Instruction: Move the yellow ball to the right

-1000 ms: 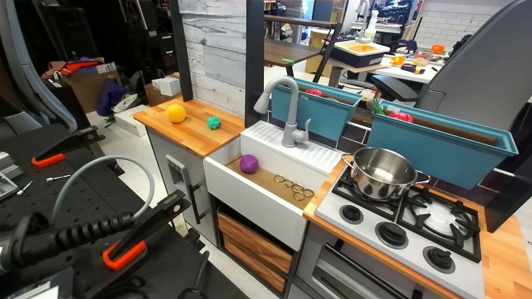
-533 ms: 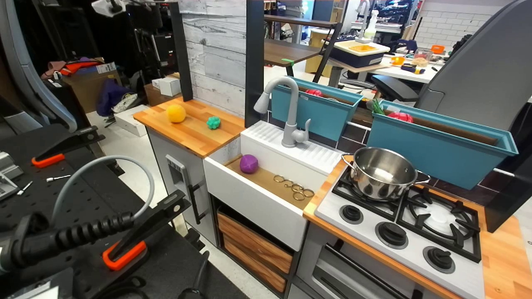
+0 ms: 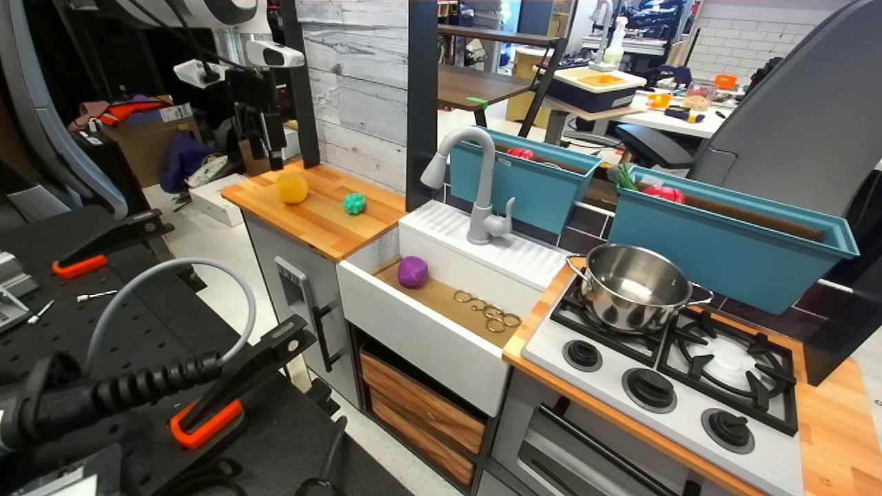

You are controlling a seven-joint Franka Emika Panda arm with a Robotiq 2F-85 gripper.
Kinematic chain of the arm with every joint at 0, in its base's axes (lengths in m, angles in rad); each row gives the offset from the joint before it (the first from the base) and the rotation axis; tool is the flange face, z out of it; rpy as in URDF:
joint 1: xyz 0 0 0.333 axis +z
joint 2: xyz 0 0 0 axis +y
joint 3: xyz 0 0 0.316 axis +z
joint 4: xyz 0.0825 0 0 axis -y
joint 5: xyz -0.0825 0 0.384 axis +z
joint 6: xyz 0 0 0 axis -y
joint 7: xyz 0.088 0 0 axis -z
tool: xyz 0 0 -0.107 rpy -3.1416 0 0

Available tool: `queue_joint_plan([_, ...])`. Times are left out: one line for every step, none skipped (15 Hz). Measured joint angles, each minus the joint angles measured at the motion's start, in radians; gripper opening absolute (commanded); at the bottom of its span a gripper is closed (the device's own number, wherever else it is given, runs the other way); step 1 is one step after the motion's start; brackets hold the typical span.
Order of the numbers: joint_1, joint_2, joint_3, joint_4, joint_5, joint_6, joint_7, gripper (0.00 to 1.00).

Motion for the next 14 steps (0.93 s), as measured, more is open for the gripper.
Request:
queue_joint_plan([0.001, 0.026, 0.0, 0.03, 0.005, -0.016, 0.001, 1.0])
queue_joint_plan([0.003, 0.052, -0.001, 0.06, 0.013, -0.033, 0.001, 1.0])
queue_joint_plan([0.005, 0.079, -0.001, 0.094, 0.019, -0.052, 0.001, 1.0])
queue_joint_plan([0.006, 0.105, -0.001, 0.129, 0.027, -0.071, 0.001, 1.0])
queue_joint_plan([0.007, 0.133, -0.001, 0.167, 0.035, -0.094, 0.001, 1.0])
queue_joint_plan([0.007, 0.16, -0.001, 0.204, 0.041, -0.117, 0.001, 1.0])
queue_joint_plan([0.007, 0.189, -0.001, 0.246, 0.048, -0.138, 0.001, 1.0])
queue_joint_plan([0.007, 0.217, -0.001, 0.288, 0.05, -0.158, 0.002, 1.0])
queue_joint_plan([0.007, 0.245, -0.001, 0.333, 0.05, -0.175, 0.005, 1.0])
queue_joint_plan([0.007, 0.274, -0.001, 0.379, 0.05, -0.192, 0.007, 1.0])
queue_joint_plan([0.008, 0.302, -0.001, 0.424, 0.05, -0.209, 0.008, 1.0])
queue_joint_plan([0.009, 0.328, -0.001, 0.466, 0.05, -0.222, 0.009, 1.0])
queue_joint_plan([0.01, 0.353, -0.001, 0.509, 0.05, -0.237, 0.009, 1.0])
queue_joint_plan([0.012, 0.377, -0.001, 0.55, 0.05, -0.251, 0.01, 0.76])
